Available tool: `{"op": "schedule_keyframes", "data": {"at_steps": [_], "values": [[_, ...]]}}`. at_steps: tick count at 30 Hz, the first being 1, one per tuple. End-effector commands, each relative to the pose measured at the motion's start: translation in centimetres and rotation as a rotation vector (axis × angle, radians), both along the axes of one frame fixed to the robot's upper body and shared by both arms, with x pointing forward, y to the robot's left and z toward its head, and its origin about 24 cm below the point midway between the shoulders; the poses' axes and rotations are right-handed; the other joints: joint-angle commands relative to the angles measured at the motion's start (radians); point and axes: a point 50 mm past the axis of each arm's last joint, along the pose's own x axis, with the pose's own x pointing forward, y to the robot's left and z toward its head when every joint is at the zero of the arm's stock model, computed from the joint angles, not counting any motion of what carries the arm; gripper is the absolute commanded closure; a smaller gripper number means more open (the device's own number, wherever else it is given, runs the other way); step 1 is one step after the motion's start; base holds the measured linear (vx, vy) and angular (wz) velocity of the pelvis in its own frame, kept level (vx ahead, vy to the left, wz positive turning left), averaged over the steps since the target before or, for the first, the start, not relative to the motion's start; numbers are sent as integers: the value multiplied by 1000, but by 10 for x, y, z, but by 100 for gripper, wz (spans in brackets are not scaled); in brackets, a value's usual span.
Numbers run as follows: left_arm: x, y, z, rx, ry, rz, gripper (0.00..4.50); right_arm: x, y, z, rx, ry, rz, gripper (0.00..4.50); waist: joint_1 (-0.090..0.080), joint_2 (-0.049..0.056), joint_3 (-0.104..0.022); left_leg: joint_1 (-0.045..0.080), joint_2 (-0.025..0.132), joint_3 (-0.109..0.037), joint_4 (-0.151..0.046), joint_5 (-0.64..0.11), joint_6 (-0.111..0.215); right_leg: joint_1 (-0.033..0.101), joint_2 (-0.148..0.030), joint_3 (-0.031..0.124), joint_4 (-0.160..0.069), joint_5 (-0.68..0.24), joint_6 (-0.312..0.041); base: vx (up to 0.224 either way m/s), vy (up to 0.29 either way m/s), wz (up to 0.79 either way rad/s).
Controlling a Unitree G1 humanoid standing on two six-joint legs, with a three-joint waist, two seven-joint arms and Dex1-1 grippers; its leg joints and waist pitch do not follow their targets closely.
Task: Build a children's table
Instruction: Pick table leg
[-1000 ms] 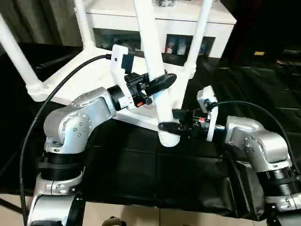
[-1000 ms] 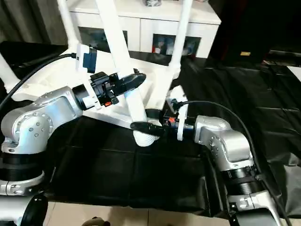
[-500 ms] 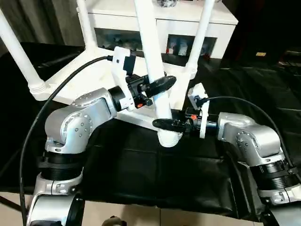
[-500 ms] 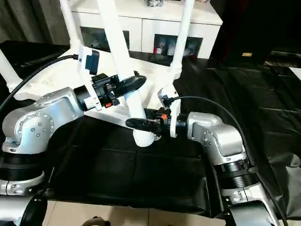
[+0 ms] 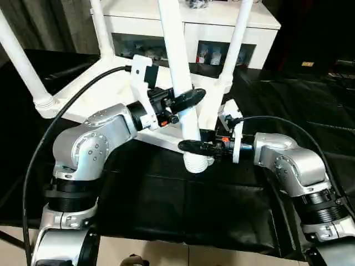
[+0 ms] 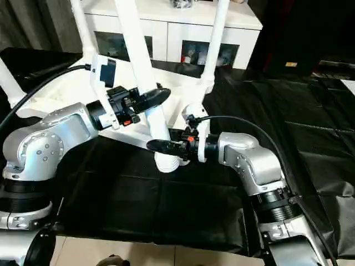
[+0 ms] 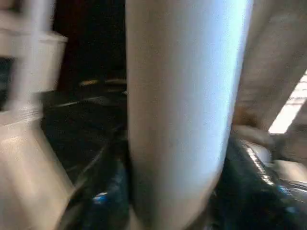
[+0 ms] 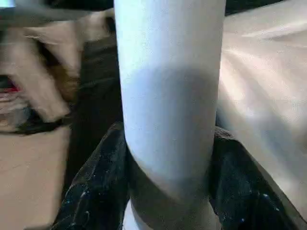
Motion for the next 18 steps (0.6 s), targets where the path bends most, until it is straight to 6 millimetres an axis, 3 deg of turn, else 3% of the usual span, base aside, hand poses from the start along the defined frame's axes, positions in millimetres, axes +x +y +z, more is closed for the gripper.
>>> {"op": "schedule_keyframes", "data": {"at_steps": [1, 3, 8, 10, 12, 13, 14, 18], "values": [[-15, -1, 11, -60, -69, -168, 175, -7, 1, 2, 14, -3, 82, 262, 3, -6, -77, 22, 27, -11, -64, -86, 11, 50, -48, 32, -53, -20, -233, 0, 0, 0], [-21, 0, 10, -47, -78, -244, 152, -11, 0, 0, 6, 3, 116, 262, 2, -8, -74, 24, 27, -11, -67, -99, 14, 48, -47, 30, -55, -41, -232, 0, 0, 0], [-25, 0, -3, 77, -97, -387, 146, -19, -2, -8, -22, 31, 203, 262, 4, -6, -68, 32, 32, -11, -75, -172, -21, 41, -51, 35, -67, -142, -204, 0, 0, 0], [-24, 0, -3, 79, -93, -401, 180, -19, -2, -9, -23, 29, 199, 262, 5, -7, -69, 33, 32, -11, -76, -180, -34, 41, -51, 35, -65, -137, -208, 0, 0, 0], [-23, 0, -3, 82, -90, -407, 186, -18, -3, -9, -23, 27, 197, 263, 4, -7, -70, 30, 30, -13, -76, -186, -40, 44, -51, 35, -64, -126, -211, 0, 0, 0], [-22, 1, -3, 88, -91, -408, 186, -18, -3, -9, -26, 24, 197, 263, 5, -3, -70, 30, 30, -13, -76, -187, -40, 43, -52, 35, -64, -128, -210, 0, 0, 0], [-19, 0, -3, 93, -93, -382, 214, -18, -4, -8, -29, 20, 190, 263, 4, 0, -70, 30, 30, -13, -76, -190, -42, 43, -52, 35, -65, -129, -209, 0, 0, 0], [-11, -2, -4, 92, -106, -321, 245, -17, -5, -7, -31, 11, 182, 264, 5, -4, -71, 29, 30, -14, -76, -187, -42, 46, -52, 35, -65, -122, -212, 0, 0, 0]]}}
